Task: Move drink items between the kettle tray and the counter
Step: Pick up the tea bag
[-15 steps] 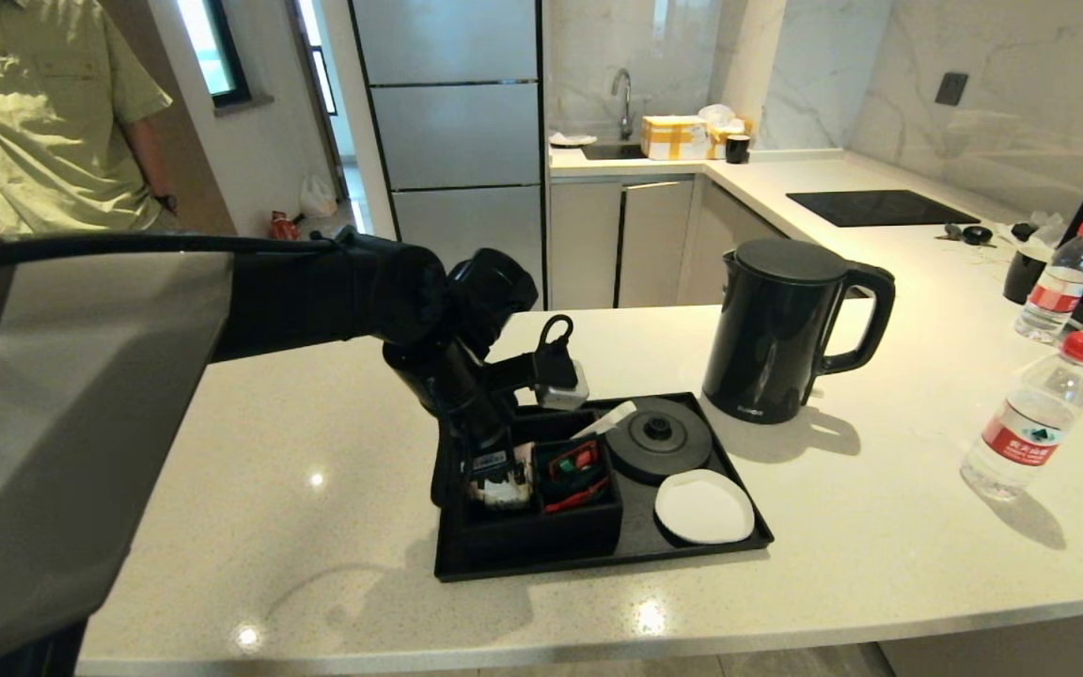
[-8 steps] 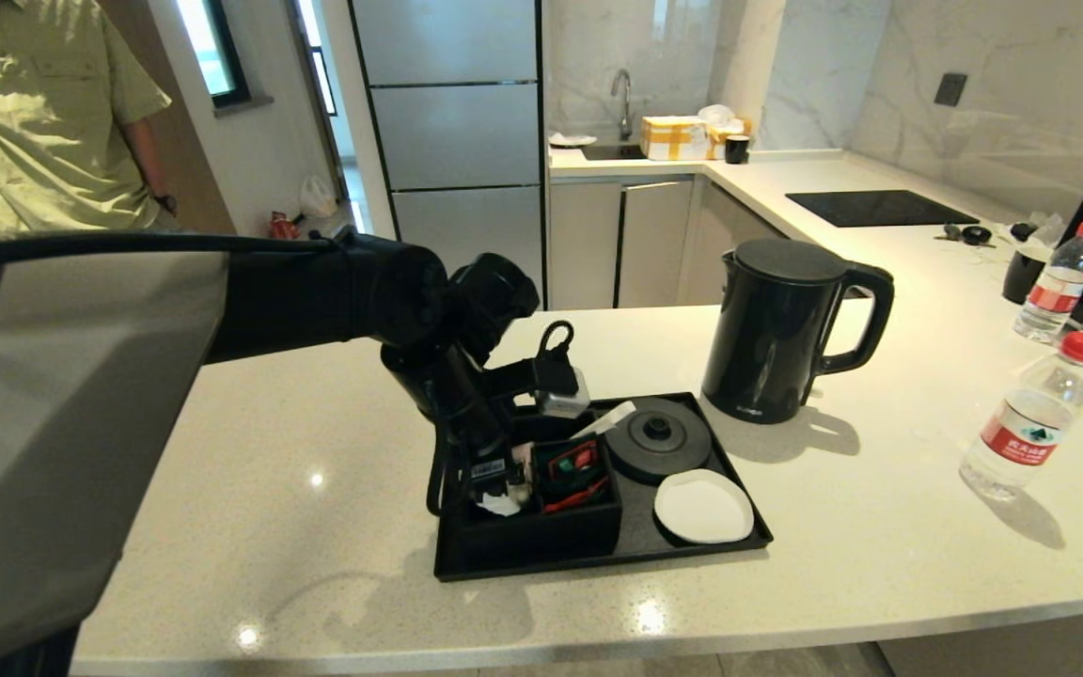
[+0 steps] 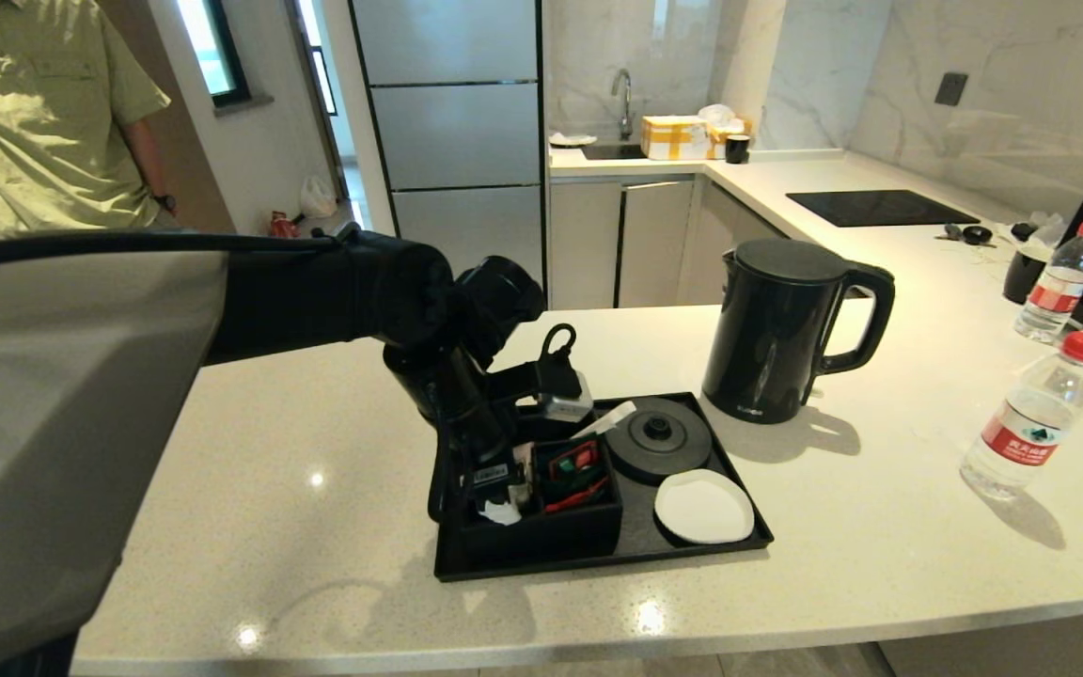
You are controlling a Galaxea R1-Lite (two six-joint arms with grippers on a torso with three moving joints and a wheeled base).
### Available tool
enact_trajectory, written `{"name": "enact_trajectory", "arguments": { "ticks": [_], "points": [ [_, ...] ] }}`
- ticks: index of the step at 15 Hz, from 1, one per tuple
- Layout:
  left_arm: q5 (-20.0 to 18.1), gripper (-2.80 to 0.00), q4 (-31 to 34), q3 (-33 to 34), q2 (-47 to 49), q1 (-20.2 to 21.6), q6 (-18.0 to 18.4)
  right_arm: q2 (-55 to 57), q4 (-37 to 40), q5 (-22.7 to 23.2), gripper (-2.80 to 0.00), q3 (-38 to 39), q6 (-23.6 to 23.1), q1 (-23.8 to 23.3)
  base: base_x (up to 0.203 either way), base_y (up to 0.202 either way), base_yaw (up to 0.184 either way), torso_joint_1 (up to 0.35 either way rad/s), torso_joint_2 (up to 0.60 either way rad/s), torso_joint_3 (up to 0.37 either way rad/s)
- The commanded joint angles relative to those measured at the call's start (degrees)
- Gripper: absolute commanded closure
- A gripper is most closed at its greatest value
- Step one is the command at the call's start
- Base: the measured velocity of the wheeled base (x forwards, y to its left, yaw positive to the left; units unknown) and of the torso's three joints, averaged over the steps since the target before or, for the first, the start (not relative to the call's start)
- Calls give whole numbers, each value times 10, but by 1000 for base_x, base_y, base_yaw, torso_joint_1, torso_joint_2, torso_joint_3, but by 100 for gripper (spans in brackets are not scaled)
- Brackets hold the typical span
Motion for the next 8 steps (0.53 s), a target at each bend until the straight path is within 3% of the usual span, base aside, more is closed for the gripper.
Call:
{"name": "enact_trajectory", "arguments": {
  "ticks": [1, 3, 4, 8],
  "points": [
    [0, -280, 3, 0, -1, -1, 3, 1, 0, 0, 0, 0, 0, 0, 0, 0, 0, 0, 0, 0],
    [1, -280, 4, 0, -1, -1, 1, 1, 0, 0, 0, 0, 0, 0, 0, 0, 0, 0, 0, 0],
    [29, -280, 27, 0, -8, -15, -23, 1, 0, 0, 0, 0, 0, 0, 0, 0, 0, 0, 0, 0],
    [33, -280, 50, 4, -19, -30, -36, 1, 0, 0, 0, 0, 0, 0, 0, 0, 0, 0, 0, 0]
  ]
}}
